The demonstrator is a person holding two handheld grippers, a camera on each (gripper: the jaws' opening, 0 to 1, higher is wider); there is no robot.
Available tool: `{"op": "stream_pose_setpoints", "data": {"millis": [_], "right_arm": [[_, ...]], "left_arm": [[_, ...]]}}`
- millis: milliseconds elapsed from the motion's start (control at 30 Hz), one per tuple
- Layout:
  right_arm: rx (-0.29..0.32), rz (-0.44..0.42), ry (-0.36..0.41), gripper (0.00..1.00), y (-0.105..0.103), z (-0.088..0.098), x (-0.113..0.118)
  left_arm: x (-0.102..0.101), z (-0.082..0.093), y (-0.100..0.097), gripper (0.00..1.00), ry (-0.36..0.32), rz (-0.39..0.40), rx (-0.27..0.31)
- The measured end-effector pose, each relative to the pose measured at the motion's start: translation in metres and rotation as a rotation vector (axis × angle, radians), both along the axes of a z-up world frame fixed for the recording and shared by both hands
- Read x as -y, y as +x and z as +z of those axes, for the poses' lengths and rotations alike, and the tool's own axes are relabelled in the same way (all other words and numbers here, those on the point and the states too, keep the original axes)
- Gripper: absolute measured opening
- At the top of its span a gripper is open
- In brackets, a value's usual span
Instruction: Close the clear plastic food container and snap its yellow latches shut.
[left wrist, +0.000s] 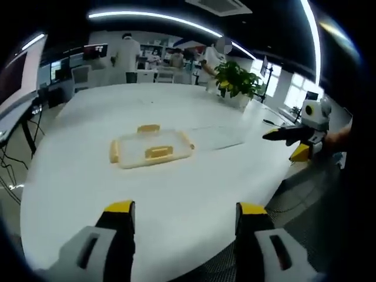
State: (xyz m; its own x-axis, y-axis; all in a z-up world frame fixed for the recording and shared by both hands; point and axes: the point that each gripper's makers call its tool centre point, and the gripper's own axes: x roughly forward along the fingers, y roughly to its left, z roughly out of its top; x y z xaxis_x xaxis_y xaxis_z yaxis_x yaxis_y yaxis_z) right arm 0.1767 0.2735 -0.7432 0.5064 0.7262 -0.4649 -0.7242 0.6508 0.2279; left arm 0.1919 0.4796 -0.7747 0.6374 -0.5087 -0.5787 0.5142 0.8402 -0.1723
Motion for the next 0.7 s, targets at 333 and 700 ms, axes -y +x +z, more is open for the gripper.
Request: {"op": "stream_pose_setpoints", "data": {"millis": [333, 700], "right_arm": [[0.028, -0.002, 0.015, 0.7, 0.011, 0.013, -0.01], [0.053, -0.006, 0.017, 0.69, 0.021, 0.018, -0.023]], "left_arm": [[0.0, -0.001, 0.002, 0.64, 0.102, -0.082, 0.042], [0.0, 0.001, 0.006, 0.65, 0.073, -0.104, 0.028]]}}
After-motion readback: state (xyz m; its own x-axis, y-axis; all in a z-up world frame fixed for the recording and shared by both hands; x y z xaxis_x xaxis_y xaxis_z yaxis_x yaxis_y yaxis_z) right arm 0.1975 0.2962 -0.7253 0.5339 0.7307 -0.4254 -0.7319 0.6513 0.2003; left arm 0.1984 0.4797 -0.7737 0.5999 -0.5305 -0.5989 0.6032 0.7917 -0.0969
